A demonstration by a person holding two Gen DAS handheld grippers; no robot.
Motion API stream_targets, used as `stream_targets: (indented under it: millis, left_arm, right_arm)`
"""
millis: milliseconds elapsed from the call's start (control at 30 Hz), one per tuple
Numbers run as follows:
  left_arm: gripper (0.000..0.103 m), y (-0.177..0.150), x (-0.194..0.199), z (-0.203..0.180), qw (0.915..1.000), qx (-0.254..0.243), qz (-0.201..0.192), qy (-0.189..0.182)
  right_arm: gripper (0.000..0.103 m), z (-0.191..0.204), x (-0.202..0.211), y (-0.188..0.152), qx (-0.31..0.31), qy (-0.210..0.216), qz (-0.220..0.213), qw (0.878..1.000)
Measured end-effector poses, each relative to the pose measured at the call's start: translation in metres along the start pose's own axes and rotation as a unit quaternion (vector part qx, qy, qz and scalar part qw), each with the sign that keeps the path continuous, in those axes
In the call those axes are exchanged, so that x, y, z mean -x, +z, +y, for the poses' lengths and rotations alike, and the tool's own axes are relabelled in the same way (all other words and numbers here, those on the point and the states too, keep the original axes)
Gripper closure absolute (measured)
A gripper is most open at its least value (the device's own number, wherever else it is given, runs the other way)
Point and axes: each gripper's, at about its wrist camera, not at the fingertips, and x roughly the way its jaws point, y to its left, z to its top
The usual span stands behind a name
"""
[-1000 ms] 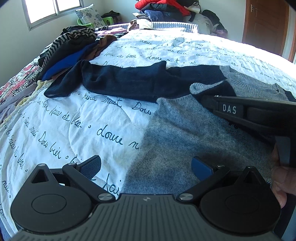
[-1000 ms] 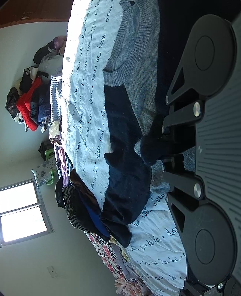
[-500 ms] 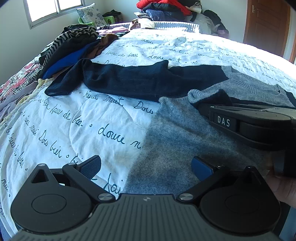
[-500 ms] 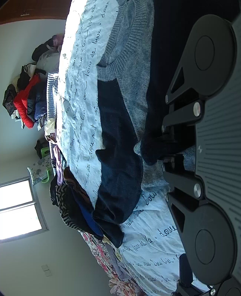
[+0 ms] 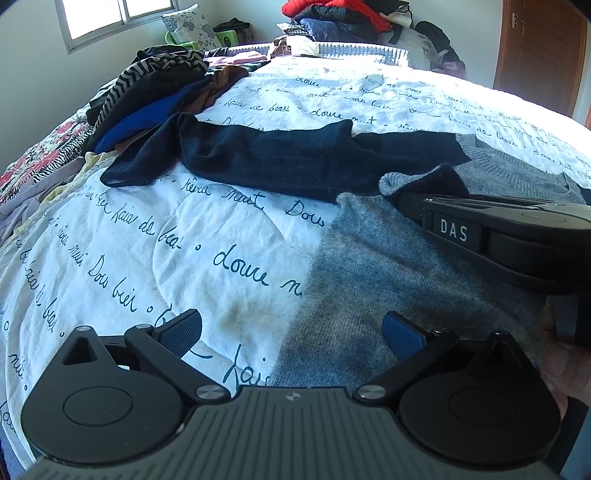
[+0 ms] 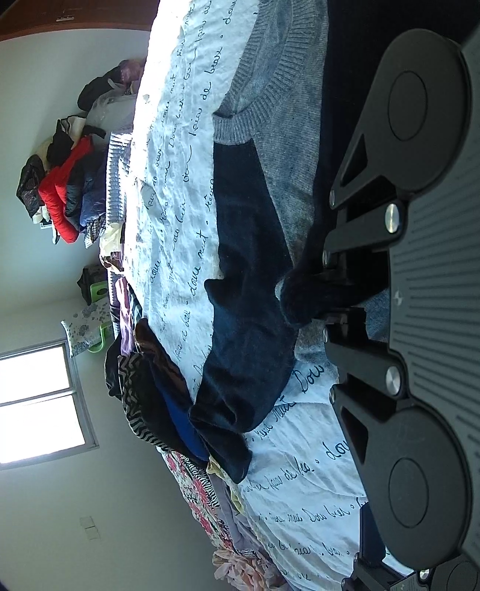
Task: Fold small clothes
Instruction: 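Lower the held sleeve onto the sweater body toward the other sleeve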
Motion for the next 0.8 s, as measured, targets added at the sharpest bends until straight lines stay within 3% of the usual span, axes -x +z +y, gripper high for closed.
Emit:
stream_targets:
  millis: [367,500,700,767,800]
  left_arm:
    - [0.000,0.001,0.001,0.008,1.0000,0.007,-0.002,0.006]
    - [0.000,0.002,0.001,0.010,0.9999,0.008,-0.002,0.008]
    - [0.000,0.001,0.003,0.012,0.9999,0.008,-0.003,0.011]
    - [0.000,0.001,0.003,0.014,0.9999,0.009,-0.003,0.012]
    - [0.000,0.001,0.003,0.014,0.9999,0.009,-0.003,0.013]
  right_arm:
    - [0.089,-0.001,-0.011,-0.003,-0.004,0.002,0.032,0.999]
    - [0.079,0.003,-0.010,-0.003,-0.003,0.008,0.034,0.999]
    - [0.075,0.005,-0.011,-0.002,-0.002,0.008,0.036,0.999]
    - [0.071,0.004,-0.011,-0.002,-0.010,0.014,0.037,0.999]
    - [0.064,0.003,-0.010,-0.001,-0.016,0.021,0.038,0.999]
